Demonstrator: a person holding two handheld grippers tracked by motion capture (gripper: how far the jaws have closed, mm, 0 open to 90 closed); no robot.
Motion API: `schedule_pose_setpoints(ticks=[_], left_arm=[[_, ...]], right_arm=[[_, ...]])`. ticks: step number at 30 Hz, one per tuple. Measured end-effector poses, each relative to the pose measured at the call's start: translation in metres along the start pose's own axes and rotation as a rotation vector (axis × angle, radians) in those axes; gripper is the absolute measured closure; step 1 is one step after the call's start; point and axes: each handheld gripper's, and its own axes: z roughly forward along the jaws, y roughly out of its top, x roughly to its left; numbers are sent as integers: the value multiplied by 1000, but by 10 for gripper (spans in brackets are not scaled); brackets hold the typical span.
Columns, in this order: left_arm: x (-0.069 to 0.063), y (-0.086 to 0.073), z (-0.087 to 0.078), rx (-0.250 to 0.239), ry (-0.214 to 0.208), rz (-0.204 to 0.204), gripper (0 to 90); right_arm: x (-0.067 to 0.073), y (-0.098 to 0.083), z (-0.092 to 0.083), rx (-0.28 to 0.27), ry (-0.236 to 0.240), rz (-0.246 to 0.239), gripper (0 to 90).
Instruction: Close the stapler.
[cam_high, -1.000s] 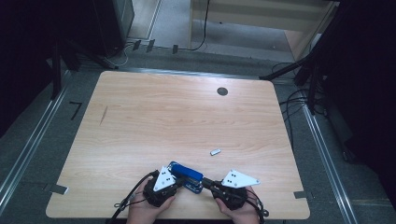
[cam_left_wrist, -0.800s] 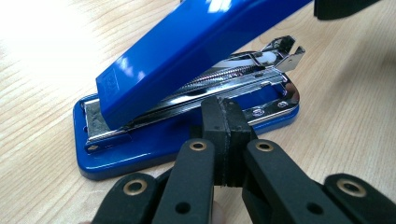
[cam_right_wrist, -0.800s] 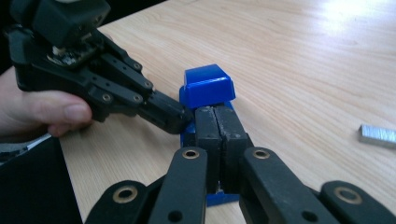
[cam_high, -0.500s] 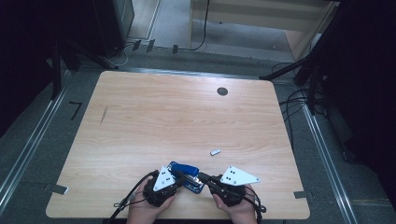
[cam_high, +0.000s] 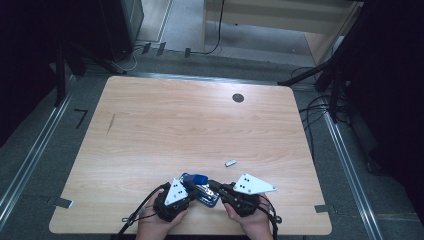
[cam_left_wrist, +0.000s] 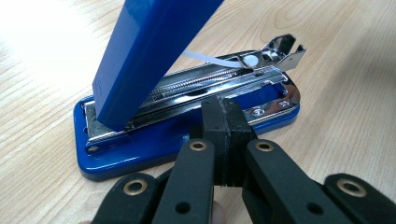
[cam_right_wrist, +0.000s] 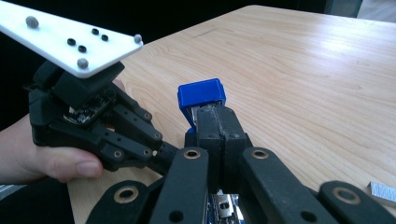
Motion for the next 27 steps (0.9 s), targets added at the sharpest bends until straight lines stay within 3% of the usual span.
schedule_pose_setpoints(ticks=[27], left_arm=[[0,1,1,1,7,8,900]], right_arm=[[3,16,13,-15,4,-38,900]])
